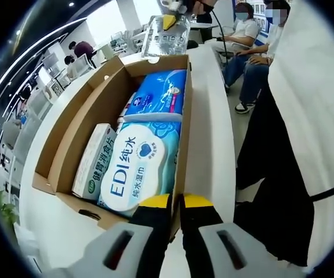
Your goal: Operate the shoe box by opening the lid, removing the specified soft item, and placing it in the target area until the item is outside and the box remains undamaged.
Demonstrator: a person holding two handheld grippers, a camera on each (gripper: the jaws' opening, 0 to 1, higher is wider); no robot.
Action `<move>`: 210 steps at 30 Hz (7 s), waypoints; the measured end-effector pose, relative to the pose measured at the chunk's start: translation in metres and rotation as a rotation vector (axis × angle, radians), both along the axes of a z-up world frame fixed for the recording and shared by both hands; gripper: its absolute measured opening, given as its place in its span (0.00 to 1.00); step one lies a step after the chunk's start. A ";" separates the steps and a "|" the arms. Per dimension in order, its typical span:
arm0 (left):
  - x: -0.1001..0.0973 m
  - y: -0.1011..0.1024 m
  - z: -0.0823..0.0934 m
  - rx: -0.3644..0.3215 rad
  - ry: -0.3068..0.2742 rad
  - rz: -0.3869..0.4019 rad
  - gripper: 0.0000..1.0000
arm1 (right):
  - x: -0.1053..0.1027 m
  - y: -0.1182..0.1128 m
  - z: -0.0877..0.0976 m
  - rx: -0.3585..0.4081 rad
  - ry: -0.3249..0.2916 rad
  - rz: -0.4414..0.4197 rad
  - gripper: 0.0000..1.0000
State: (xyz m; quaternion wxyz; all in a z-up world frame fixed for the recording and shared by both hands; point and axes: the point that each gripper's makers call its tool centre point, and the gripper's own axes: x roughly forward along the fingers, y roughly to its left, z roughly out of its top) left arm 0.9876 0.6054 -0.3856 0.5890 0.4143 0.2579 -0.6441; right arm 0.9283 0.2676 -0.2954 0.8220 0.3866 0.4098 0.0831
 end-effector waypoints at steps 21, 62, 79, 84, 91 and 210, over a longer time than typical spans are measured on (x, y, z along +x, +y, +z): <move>-0.001 0.000 0.001 0.003 0.000 0.005 0.06 | -0.008 -0.001 -0.024 0.000 0.071 -0.002 0.00; -0.001 0.000 0.001 0.019 0.007 -0.014 0.05 | 0.000 0.006 -0.071 -0.204 0.139 0.049 0.00; 0.000 0.001 -0.001 0.018 0.009 -0.020 0.05 | 0.006 -0.012 -0.090 -0.425 0.145 0.071 0.00; 0.000 0.002 -0.002 0.014 0.003 -0.015 0.05 | 0.008 -0.015 -0.098 -0.473 0.159 0.083 0.00; 0.000 0.002 -0.003 0.023 0.008 -0.011 0.05 | 0.002 -0.038 -0.115 -0.678 0.178 0.147 0.01; 0.000 0.002 -0.003 0.056 0.016 -0.025 0.04 | 0.026 0.000 -0.136 -0.792 -0.046 0.021 0.57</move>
